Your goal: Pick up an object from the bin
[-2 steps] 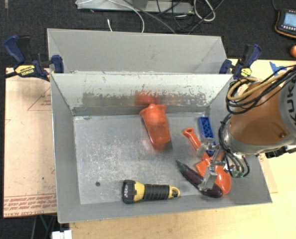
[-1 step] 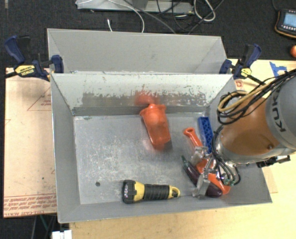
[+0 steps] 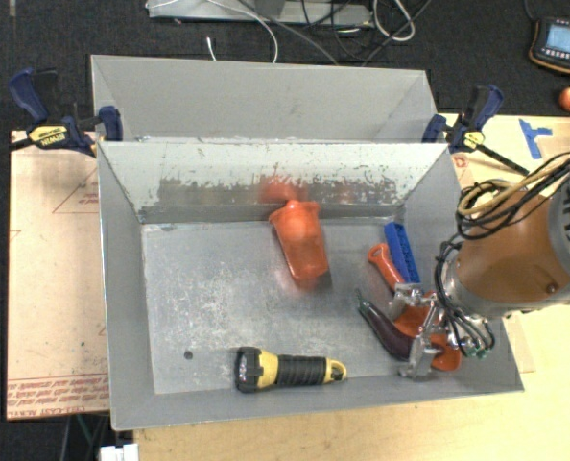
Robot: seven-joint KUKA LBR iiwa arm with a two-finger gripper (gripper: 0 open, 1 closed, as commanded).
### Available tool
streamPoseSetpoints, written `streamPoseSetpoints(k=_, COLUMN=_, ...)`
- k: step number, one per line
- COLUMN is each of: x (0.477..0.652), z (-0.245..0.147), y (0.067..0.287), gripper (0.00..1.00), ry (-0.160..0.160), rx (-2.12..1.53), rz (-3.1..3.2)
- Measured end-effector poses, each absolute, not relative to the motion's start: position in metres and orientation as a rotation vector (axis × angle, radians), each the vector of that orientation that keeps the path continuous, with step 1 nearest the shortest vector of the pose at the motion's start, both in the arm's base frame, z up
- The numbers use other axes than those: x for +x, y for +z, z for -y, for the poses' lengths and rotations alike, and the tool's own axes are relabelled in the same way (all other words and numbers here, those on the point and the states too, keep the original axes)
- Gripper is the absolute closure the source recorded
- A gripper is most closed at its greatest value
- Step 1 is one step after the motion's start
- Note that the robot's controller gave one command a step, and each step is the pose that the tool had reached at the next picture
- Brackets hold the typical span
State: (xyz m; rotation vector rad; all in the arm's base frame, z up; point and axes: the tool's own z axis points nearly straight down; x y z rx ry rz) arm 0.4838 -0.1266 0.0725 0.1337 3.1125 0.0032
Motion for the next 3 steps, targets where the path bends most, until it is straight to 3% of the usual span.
streamPoseSetpoints(k=1, x=0.483, z=0.108, y=0.070, gripper=1.00, ry=0.006, rx=0.743, rz=-3.049)
streamPoseSetpoints(k=3, x=0.481, z=0.108, y=0.082, gripper=1.00, ry=0.007, rx=0.742, rz=-3.053)
